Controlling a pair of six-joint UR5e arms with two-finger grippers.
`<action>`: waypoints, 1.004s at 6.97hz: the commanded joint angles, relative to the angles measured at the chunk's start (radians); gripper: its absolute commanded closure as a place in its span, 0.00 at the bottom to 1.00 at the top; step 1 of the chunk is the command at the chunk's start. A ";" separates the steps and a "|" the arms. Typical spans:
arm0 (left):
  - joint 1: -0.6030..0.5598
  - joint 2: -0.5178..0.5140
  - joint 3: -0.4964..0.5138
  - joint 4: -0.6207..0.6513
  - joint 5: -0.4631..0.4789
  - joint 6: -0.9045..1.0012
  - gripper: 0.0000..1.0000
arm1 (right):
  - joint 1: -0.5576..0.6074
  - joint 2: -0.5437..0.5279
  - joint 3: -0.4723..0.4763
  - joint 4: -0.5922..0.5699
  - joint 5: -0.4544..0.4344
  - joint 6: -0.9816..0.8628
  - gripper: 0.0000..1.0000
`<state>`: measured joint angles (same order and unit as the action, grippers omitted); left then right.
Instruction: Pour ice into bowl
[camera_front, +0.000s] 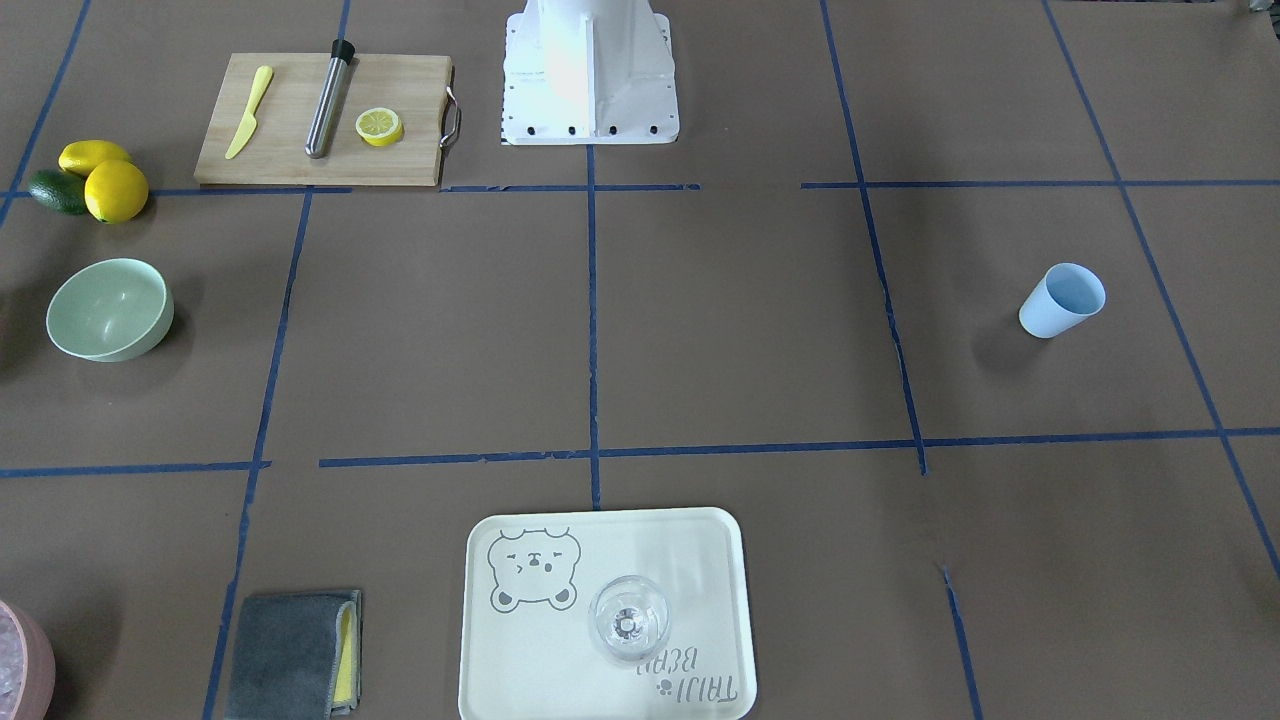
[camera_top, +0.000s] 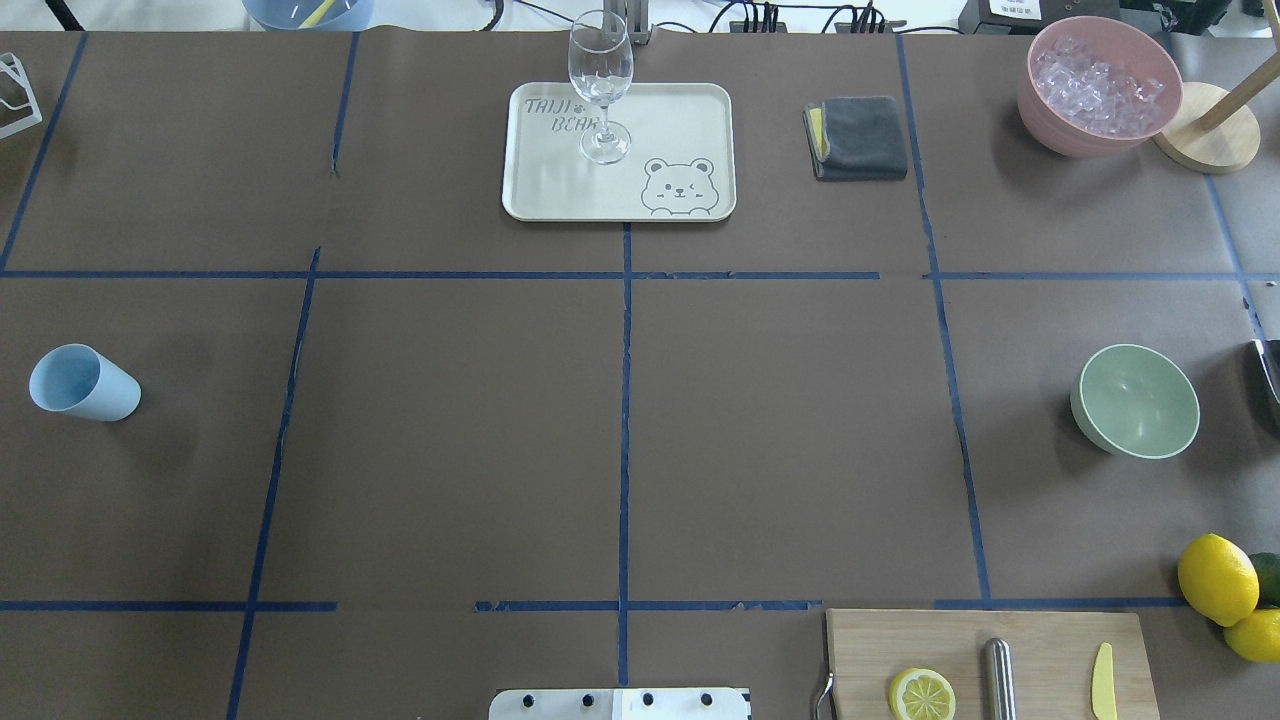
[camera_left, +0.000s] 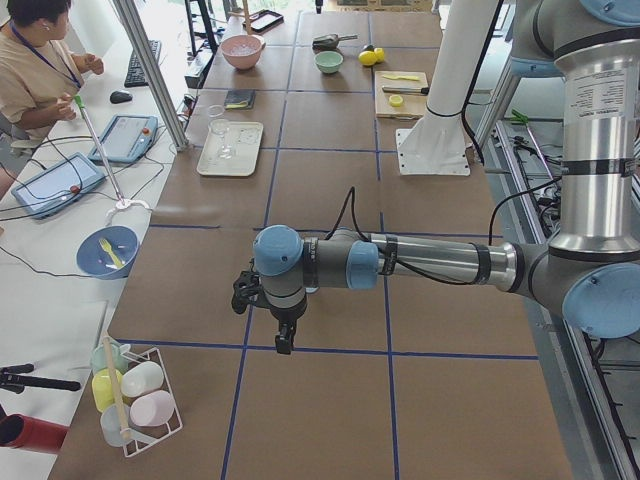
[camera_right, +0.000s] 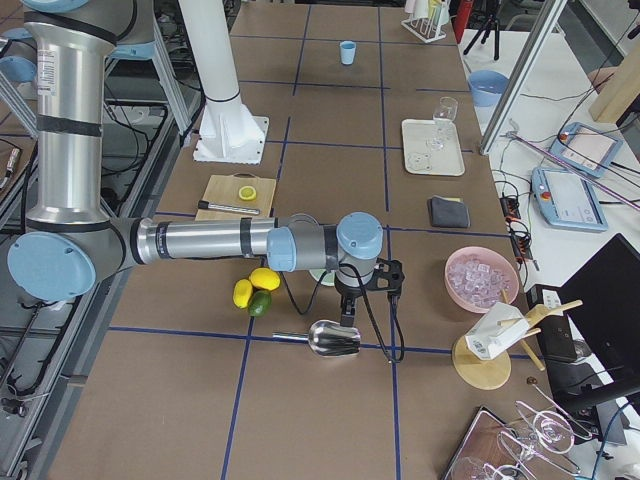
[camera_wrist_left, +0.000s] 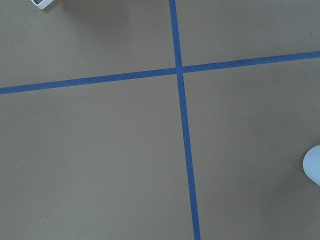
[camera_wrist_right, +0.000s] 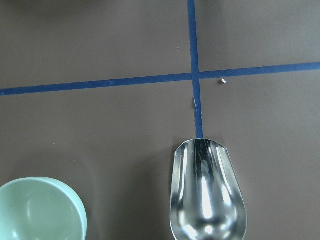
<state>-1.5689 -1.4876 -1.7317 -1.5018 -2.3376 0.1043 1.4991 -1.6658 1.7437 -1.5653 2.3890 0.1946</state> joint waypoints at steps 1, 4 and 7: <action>-0.003 0.028 -0.017 -0.041 -0.006 0.017 0.00 | 0.000 0.000 0.002 -0.001 0.002 0.002 0.00; -0.005 0.030 -0.026 -0.041 -0.006 0.017 0.00 | -0.002 0.001 0.000 -0.001 0.016 0.002 0.00; -0.003 0.027 -0.023 -0.040 -0.006 0.015 0.00 | -0.029 0.000 -0.001 -0.001 0.141 0.002 0.00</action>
<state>-1.5725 -1.4602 -1.7574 -1.5422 -2.3439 0.1202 1.4896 -1.6652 1.7417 -1.5662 2.4664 0.1975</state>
